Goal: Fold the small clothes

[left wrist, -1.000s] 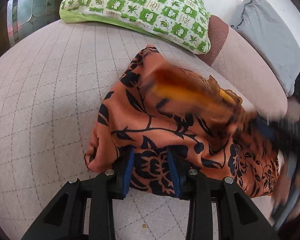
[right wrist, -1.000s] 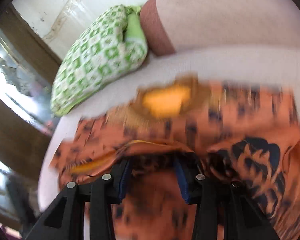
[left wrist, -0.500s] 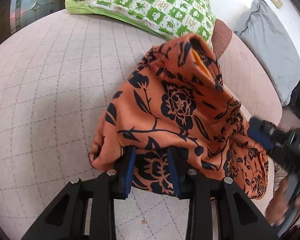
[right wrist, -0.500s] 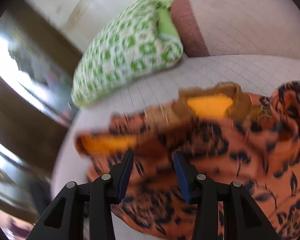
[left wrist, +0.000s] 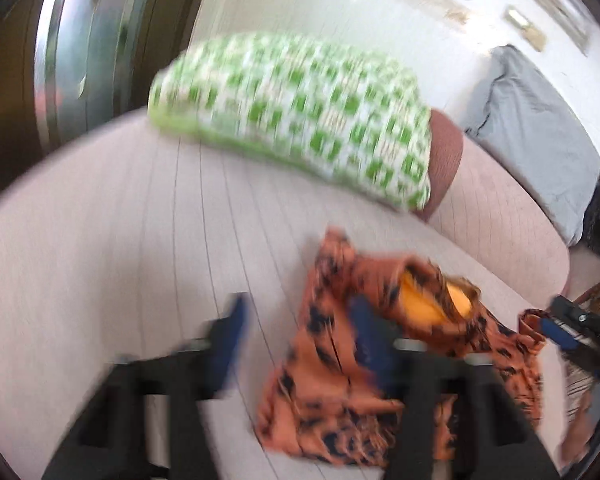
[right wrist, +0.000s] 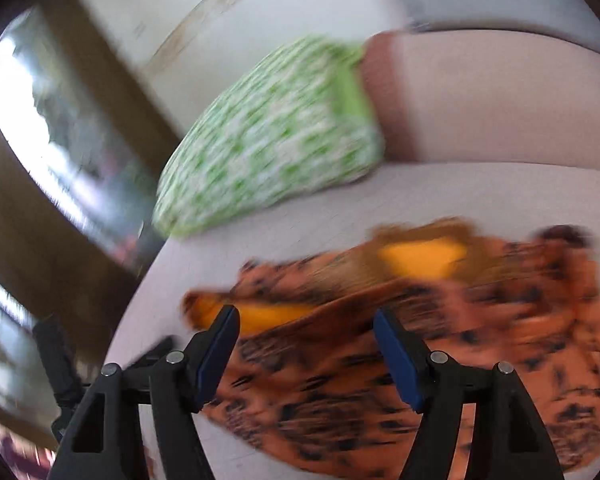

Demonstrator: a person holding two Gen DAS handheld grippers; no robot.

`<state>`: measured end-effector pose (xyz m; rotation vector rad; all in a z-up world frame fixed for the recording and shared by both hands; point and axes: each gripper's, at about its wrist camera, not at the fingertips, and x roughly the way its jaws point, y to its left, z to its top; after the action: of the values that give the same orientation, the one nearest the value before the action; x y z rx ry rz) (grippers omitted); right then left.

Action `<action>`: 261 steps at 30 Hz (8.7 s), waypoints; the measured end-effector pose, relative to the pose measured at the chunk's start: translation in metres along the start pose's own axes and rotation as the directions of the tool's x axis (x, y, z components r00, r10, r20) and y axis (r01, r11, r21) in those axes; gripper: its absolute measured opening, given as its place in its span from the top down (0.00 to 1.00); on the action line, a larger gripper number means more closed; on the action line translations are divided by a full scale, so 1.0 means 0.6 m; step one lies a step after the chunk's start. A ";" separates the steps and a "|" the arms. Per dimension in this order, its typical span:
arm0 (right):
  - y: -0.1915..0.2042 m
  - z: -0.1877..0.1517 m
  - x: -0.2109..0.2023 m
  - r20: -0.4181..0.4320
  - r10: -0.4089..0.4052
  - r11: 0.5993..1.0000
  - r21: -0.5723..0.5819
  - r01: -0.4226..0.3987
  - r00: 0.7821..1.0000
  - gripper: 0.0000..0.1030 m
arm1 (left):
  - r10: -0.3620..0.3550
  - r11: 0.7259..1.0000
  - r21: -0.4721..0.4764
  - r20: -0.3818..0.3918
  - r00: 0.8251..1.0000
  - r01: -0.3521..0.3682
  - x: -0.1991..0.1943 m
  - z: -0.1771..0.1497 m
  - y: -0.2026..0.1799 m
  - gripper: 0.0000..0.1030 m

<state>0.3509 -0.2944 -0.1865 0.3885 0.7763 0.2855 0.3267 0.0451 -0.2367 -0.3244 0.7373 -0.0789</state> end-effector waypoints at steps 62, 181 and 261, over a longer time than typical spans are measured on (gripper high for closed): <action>-0.181 -0.165 -0.070 -0.012 -0.075 0.955 0.288 0.076 0.997 0.87 | 0.264 0.962 0.137 -0.233 0.936 -0.237 0.071 -0.069 -0.088 0.33; -0.185 -0.380 -0.171 0.033 0.041 0.723 0.689 -0.052 0.999 0.28 | -0.093 0.949 -0.315 -0.358 0.929 -0.026 0.030 -0.149 -0.029 0.15; -0.201 -0.222 -0.032 0.136 -0.144 0.868 0.492 0.059 0.980 0.84 | -0.208 0.944 -0.281 -0.091 0.974 0.176 0.064 -0.103 -0.044 0.78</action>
<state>0.2546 -0.3784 -0.3140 0.8359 0.6929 -0.0516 0.3148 -0.0033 -0.2958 -0.6590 0.8356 -0.1843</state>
